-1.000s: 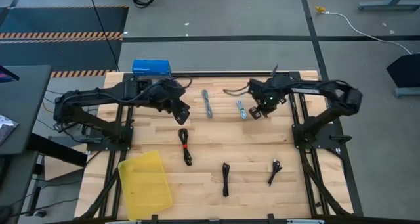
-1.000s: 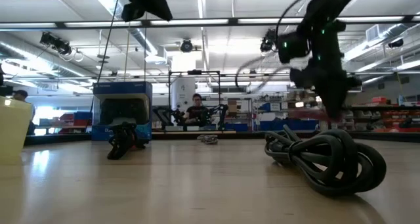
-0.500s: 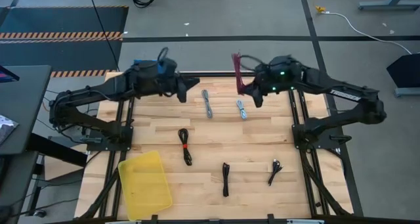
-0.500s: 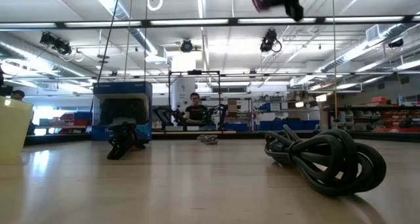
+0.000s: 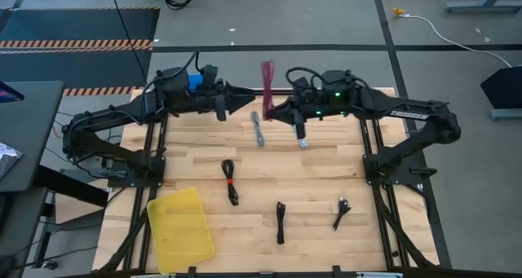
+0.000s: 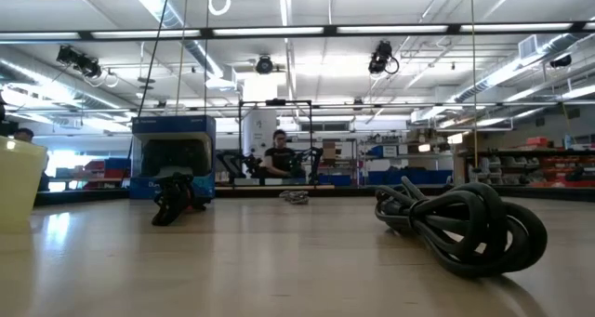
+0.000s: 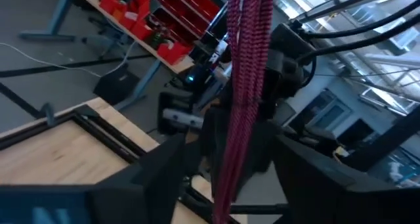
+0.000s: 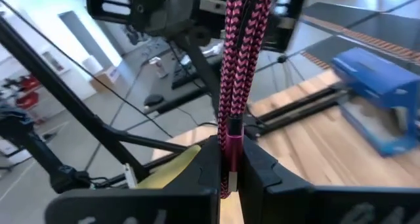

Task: Pick and place USB-C Cables
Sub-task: Put the pink charger cable into the yellow bin

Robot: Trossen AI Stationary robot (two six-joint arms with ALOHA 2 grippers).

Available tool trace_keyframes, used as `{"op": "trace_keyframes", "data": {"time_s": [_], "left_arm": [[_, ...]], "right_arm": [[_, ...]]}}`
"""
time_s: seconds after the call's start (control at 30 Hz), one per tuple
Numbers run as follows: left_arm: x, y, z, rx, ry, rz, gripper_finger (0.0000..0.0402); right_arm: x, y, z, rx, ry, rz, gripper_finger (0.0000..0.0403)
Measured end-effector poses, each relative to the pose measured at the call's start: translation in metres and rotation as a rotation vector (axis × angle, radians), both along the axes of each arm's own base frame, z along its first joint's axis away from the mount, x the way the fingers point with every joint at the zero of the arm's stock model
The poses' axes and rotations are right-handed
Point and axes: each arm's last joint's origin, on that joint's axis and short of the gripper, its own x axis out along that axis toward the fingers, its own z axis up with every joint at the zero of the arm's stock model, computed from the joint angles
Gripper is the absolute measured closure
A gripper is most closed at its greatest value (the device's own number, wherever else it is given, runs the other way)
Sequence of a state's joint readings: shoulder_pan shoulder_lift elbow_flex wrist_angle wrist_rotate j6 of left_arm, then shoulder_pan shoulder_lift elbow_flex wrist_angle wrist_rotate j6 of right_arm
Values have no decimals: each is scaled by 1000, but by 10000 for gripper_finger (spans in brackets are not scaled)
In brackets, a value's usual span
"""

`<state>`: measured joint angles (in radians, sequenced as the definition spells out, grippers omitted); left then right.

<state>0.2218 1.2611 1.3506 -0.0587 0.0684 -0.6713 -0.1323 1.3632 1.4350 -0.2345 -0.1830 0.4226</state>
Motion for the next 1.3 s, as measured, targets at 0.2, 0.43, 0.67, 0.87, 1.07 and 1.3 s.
{"op": "trace_keyframes", "data": {"time_s": [0.2,0.43,0.67,0.87,1.07,1.3], "left_arm": [[1,-4,1,6,-15,-19,131],[1,-3,0,28,-1,-17,166],[1,-4,0,67,8,-18,304],[1,-3,-3,83,36,-8,375],[-6,-5,-6,35,100,-13,375],[-47,-19,-6,-76,255,-48,375]], "right_arm": [[31,0,-8,35,-11,59,376],[43,-1,-13,56,-5,100,376],[41,-1,-12,66,-2,100,370],[41,-1,-14,92,29,95,316],[40,-3,-20,114,91,88,297],[37,-6,-27,126,167,74,292]]}}
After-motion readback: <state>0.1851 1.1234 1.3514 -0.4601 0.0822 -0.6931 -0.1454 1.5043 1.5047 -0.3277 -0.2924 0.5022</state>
